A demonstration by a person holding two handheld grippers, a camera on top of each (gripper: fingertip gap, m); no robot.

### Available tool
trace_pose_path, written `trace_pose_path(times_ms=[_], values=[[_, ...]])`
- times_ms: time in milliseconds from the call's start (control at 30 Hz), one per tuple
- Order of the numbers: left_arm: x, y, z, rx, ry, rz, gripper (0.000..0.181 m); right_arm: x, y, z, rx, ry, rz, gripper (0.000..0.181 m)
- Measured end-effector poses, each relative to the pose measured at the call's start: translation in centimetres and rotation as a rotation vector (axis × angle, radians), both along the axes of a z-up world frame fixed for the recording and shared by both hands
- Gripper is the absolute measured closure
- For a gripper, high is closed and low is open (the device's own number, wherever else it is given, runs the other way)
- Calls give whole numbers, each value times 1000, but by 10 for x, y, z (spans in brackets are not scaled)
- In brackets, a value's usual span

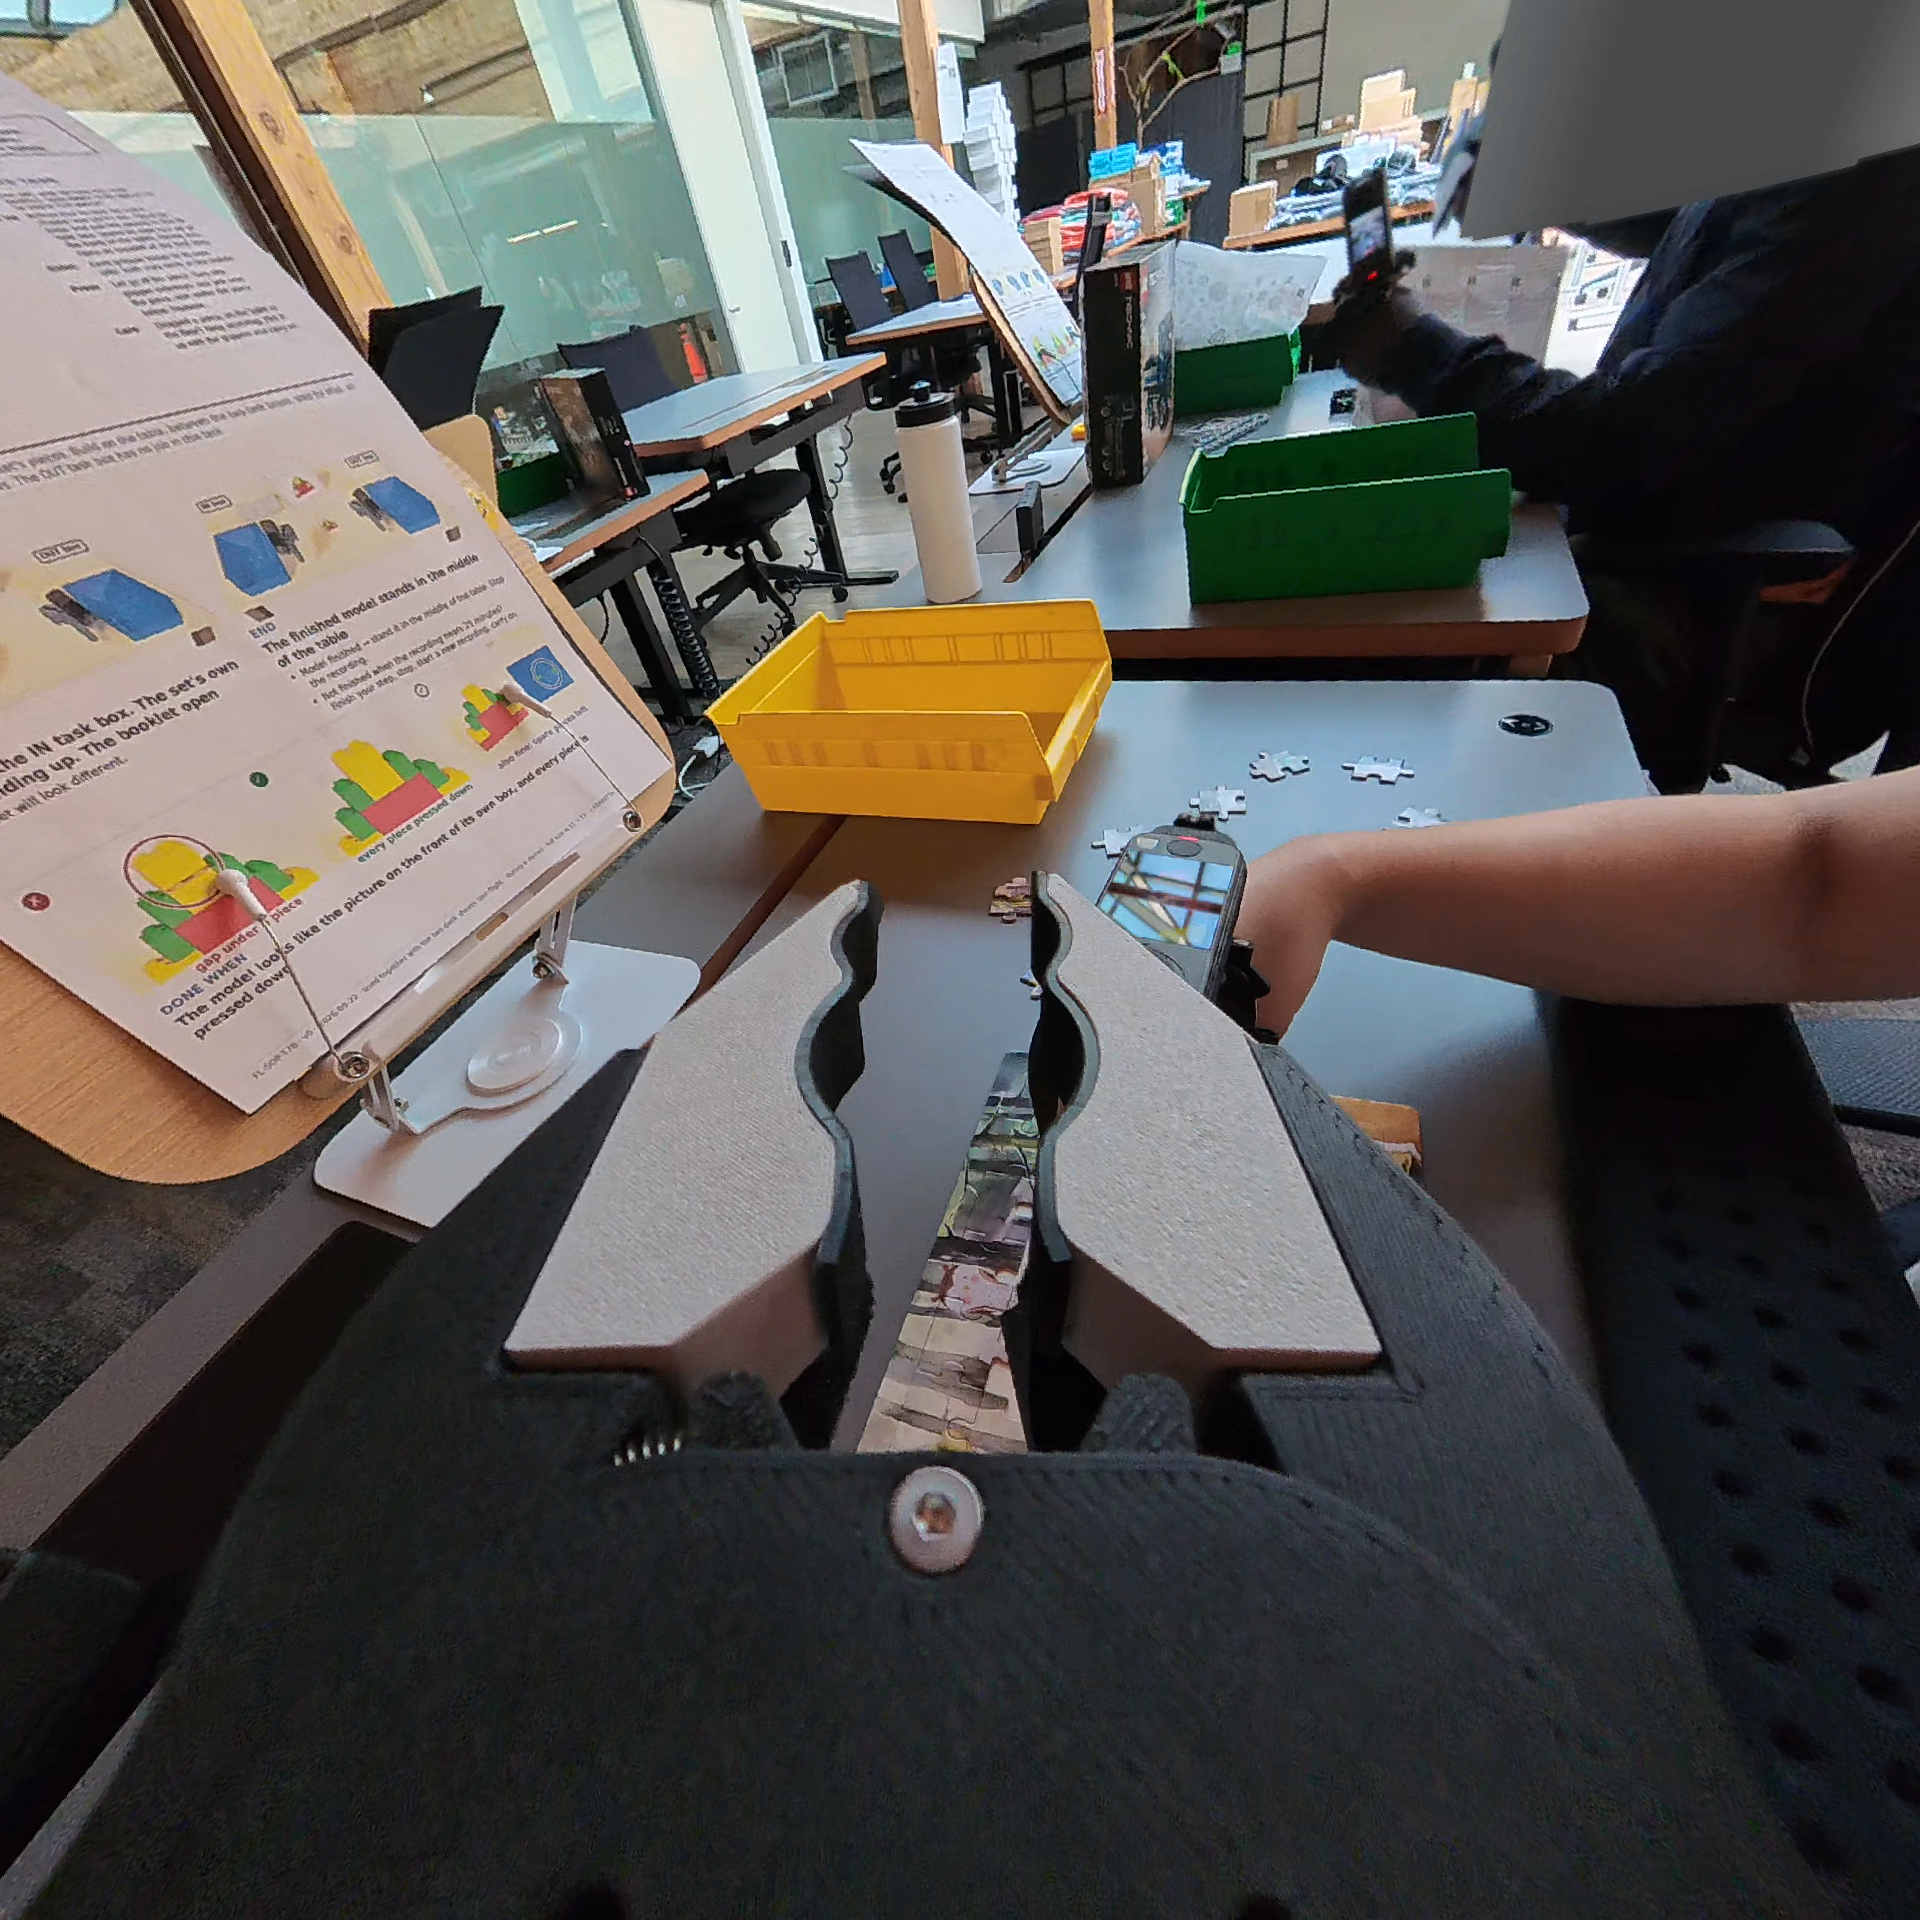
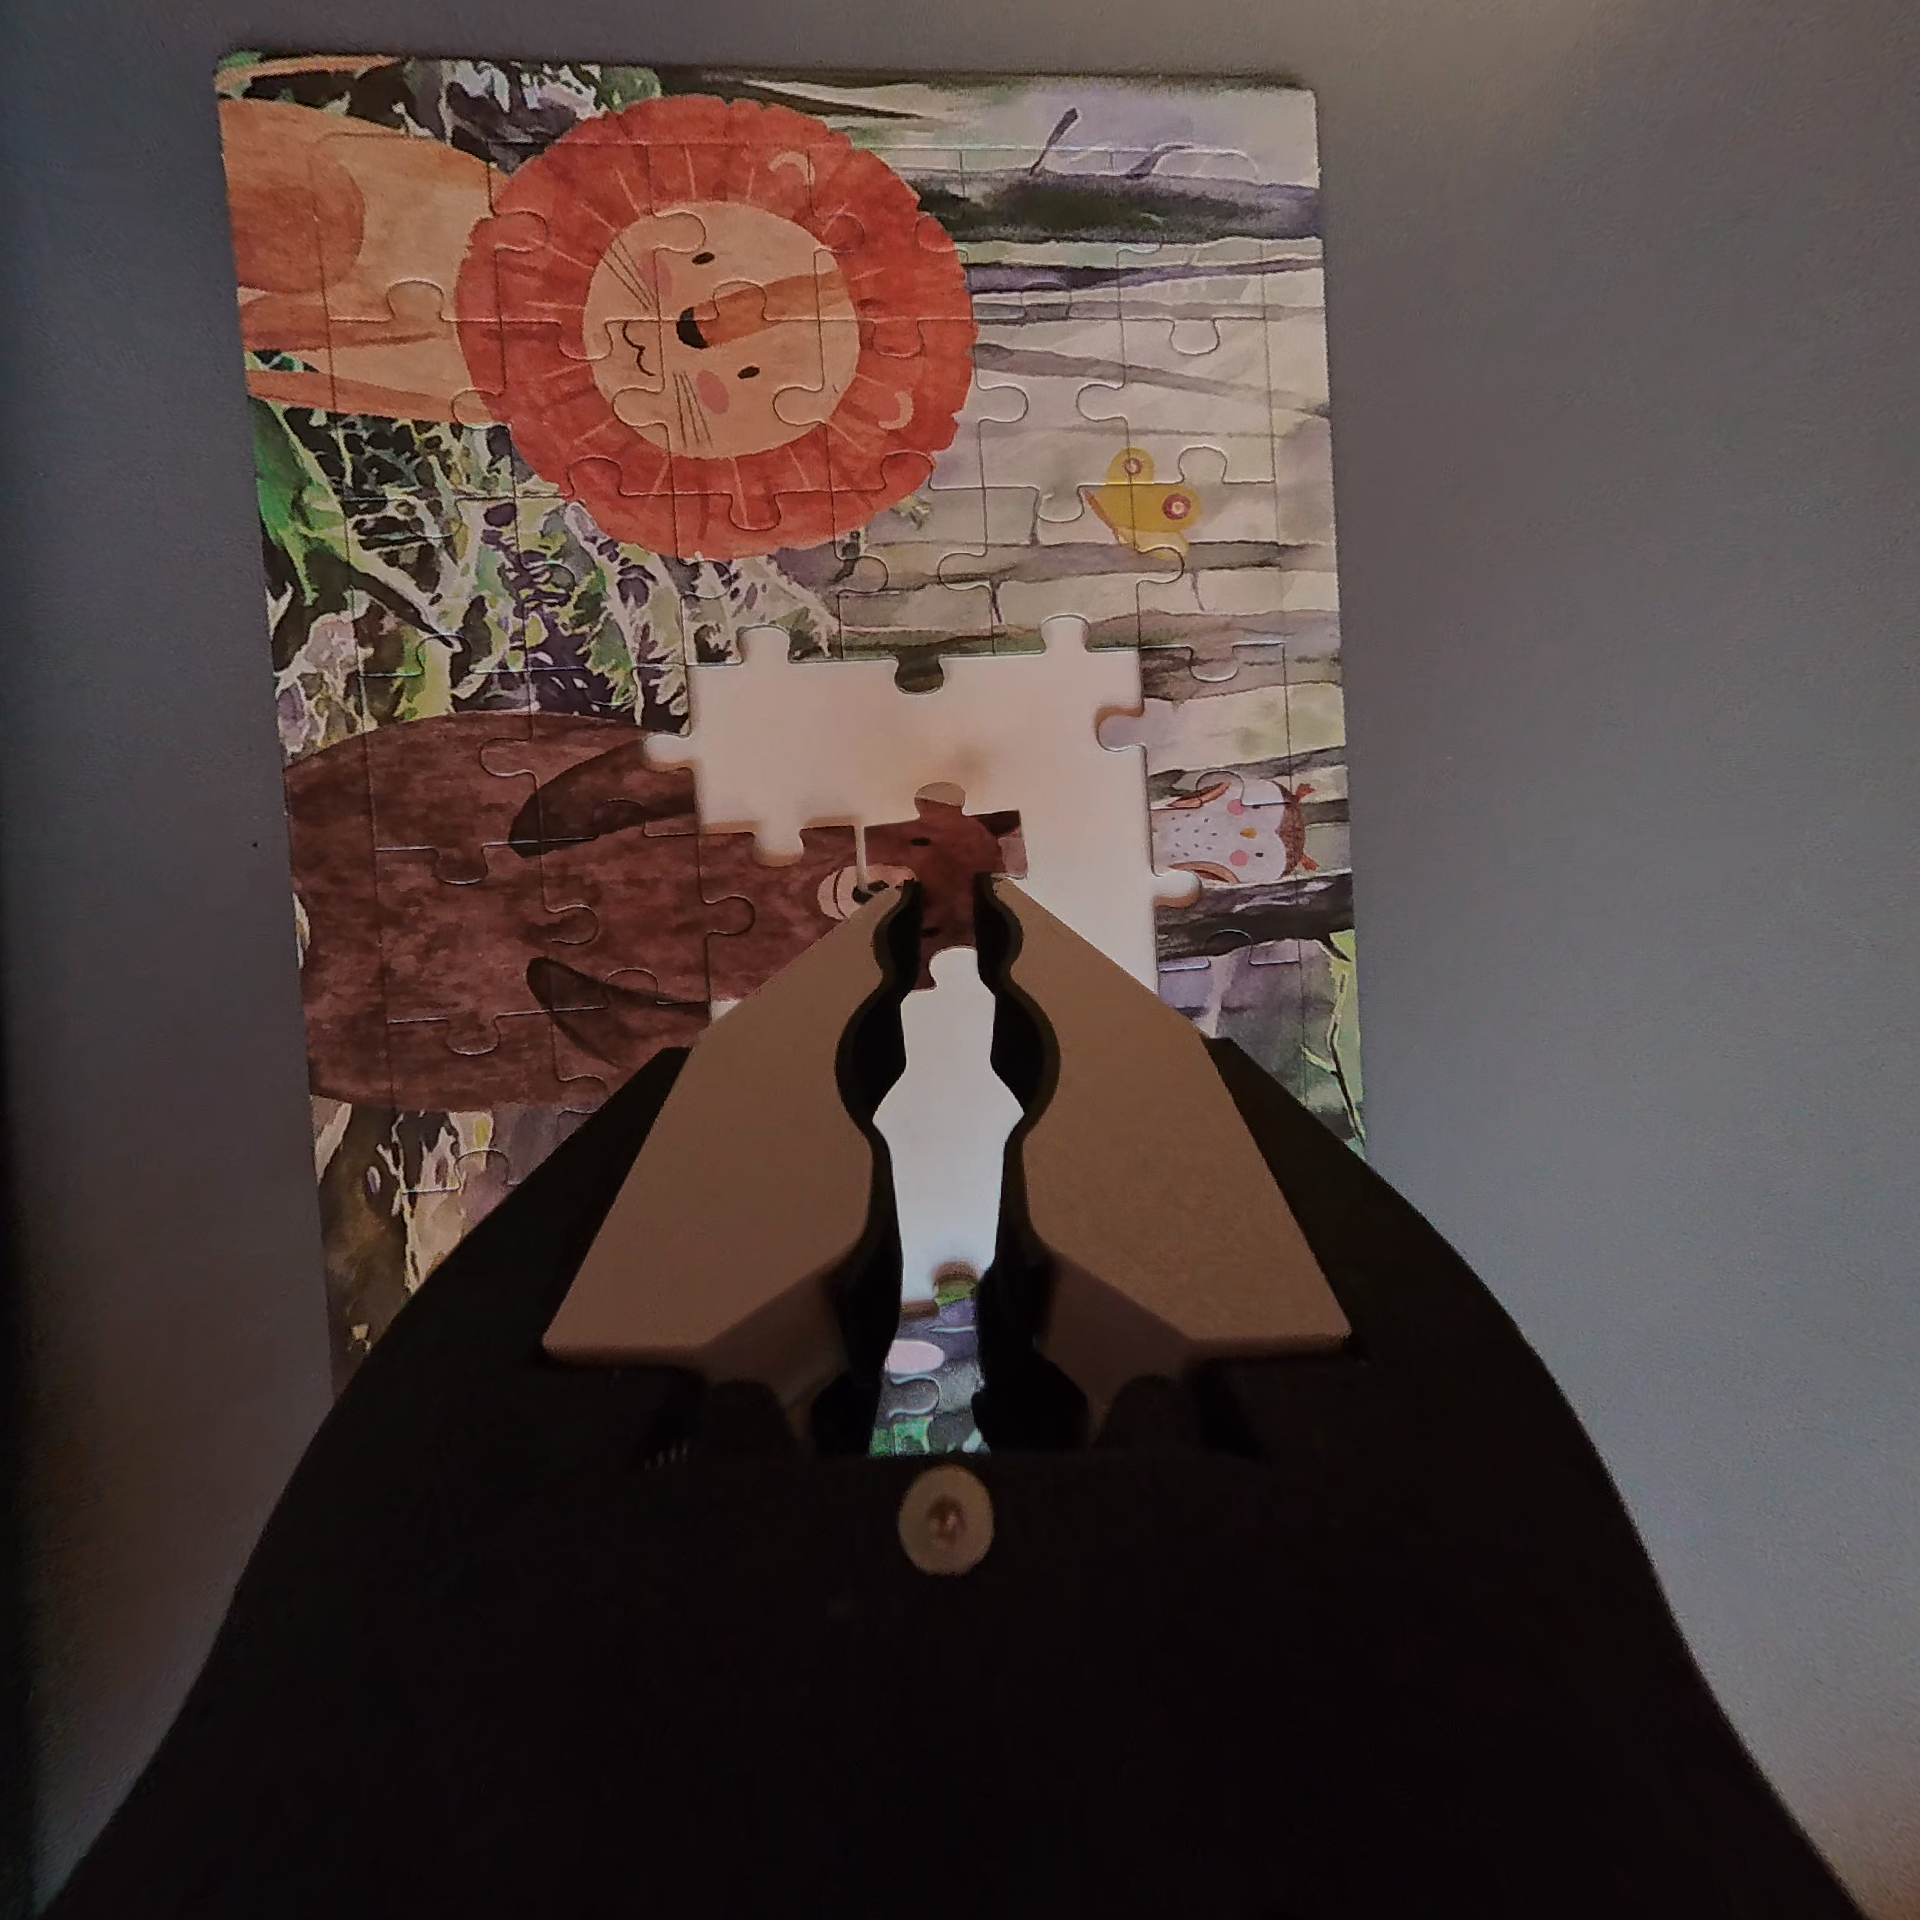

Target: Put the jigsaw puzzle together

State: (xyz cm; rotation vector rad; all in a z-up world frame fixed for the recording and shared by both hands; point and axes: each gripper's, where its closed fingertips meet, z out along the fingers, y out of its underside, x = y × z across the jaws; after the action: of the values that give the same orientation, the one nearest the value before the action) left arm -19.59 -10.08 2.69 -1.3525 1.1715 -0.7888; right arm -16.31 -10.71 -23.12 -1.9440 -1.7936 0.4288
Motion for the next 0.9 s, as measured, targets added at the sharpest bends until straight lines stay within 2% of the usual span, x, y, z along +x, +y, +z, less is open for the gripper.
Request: trace_pose_path(times_ms=[533,600,767,900], values=[[7,-2,-7,1,39,-16,154,1,0,-11,-16,-21,-4,170],[7,-2,-8,0,44,-17,154,0,3,-5,-2,5,-12,163],[6,-2,-8,-5,44,-19,154,3,12,15,-21,119,-62,168],[8,0,-12,-13,54,-21,154,0,11,2,-94,155,-63,168]])
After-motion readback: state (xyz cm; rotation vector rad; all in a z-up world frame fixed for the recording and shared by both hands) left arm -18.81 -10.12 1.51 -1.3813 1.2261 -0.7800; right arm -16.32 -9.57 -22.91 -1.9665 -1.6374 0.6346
